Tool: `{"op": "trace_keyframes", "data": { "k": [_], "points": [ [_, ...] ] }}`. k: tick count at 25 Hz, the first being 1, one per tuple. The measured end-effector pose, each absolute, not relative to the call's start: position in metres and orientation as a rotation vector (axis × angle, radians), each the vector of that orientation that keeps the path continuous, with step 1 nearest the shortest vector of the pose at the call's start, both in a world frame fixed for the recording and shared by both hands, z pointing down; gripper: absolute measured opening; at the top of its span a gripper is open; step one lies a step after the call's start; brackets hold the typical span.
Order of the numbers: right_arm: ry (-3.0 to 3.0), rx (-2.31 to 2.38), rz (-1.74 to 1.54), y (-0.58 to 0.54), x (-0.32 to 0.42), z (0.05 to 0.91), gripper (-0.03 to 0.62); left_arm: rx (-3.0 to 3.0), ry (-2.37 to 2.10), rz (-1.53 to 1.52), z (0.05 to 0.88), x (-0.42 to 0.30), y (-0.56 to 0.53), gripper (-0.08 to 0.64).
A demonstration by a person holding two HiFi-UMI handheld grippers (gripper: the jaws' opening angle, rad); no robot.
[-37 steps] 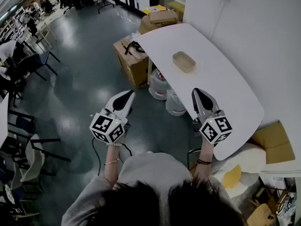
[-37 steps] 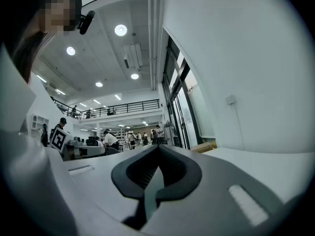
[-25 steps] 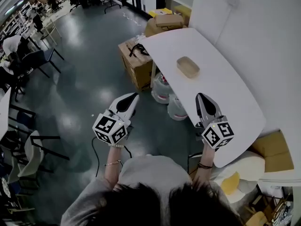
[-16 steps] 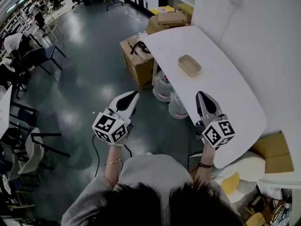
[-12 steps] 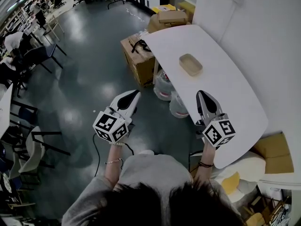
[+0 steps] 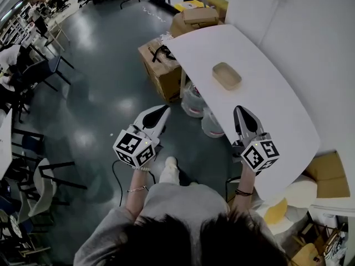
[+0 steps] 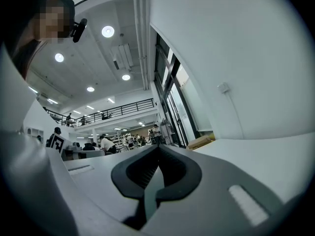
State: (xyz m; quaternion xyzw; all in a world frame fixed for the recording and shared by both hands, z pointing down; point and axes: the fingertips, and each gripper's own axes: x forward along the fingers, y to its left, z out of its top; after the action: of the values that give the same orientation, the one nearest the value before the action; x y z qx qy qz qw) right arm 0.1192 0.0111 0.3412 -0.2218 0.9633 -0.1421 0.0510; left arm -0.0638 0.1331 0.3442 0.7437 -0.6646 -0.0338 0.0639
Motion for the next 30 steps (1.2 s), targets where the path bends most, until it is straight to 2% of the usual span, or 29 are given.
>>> {"op": "trace_keyframes", "data": {
  "k": [21,30],
  "points": [
    [2.797,-1.055,-0.481,-0.041,0.042,0.362,0.012,2.456,-1.588,-0.065,0.374,-0.141,0.033,-0.006],
    [2.762,-1.167,-0.507,-0.052,0.046,0.375,0.012,2.476,-1.508,-0.071,0.383,-0.147,0.004,-0.005]
  ]
}}
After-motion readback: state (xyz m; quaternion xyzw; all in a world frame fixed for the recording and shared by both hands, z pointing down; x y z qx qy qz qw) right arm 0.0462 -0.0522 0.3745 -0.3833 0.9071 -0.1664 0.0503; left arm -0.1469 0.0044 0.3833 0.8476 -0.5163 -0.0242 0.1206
